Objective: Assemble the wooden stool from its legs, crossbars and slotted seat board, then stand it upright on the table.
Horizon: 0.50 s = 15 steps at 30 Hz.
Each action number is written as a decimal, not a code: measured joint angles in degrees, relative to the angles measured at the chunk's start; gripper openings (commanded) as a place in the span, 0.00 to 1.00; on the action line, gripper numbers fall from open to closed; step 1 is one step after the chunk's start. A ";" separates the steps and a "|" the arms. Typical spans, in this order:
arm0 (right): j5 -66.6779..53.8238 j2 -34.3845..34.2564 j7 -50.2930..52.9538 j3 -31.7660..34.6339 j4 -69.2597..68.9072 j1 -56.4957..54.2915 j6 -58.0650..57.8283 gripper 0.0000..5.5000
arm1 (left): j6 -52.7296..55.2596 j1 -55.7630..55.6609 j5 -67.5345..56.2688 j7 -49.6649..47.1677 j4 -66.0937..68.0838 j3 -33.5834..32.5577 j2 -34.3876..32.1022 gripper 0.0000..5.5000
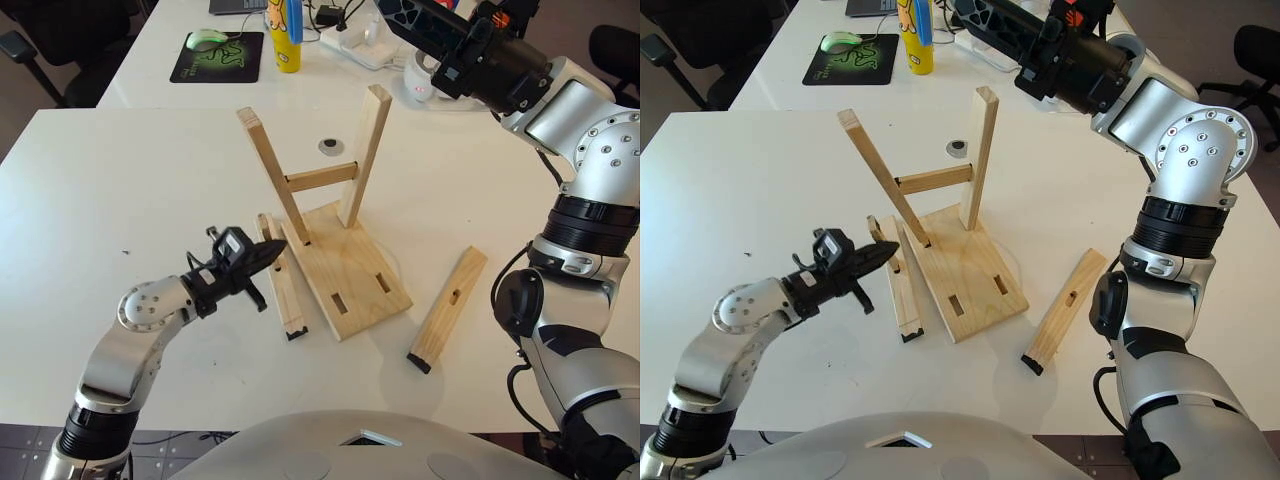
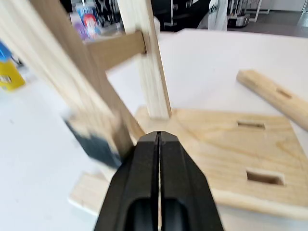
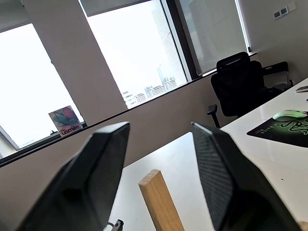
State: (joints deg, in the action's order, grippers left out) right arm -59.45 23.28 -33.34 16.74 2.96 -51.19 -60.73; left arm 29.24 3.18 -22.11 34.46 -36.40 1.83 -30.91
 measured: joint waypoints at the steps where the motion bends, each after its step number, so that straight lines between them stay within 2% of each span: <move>1: 0.00 0.00 0.01 0.04 -0.01 0.00 0.00 0.43 | 1.27 -1.06 -1.50 -0.36 -1.17 -0.73 0.12 0.00; 8: -0.01 0.00 0.08 0.21 -0.09 0.01 0.01 0.43 | 8.38 -12.13 -9.51 -5.14 -4.34 -4.20 1.88 0.00; 15: -0.01 -0.19 0.26 0.26 -0.36 0.10 0.06 0.43 | 6.94 -20.45 -8.16 -4.70 4.71 -2.51 2.60 0.00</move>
State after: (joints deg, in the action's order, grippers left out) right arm -59.46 23.09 -33.08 16.99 2.60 -51.09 -60.68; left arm 36.18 -17.28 -30.26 29.76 -31.69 -0.67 -28.30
